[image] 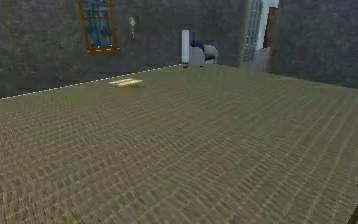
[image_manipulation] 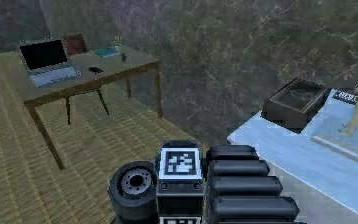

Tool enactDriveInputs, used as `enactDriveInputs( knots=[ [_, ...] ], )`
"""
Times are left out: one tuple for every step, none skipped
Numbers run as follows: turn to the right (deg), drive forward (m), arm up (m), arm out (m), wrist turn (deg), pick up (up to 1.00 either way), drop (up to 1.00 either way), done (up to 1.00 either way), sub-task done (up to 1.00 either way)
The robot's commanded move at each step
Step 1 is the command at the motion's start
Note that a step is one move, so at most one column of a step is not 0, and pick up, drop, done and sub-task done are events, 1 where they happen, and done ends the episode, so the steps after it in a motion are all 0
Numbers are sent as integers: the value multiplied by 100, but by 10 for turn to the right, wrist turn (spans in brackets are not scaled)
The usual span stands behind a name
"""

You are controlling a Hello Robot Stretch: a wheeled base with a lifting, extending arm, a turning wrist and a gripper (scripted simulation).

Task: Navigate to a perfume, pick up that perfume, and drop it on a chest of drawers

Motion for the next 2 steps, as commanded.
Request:
enactDriveInputs(
  knots=[
    [-300,0,0,0,0,0,0,0,0],
    [450,0,0,0,0,0,0,0,0]
  ],
)
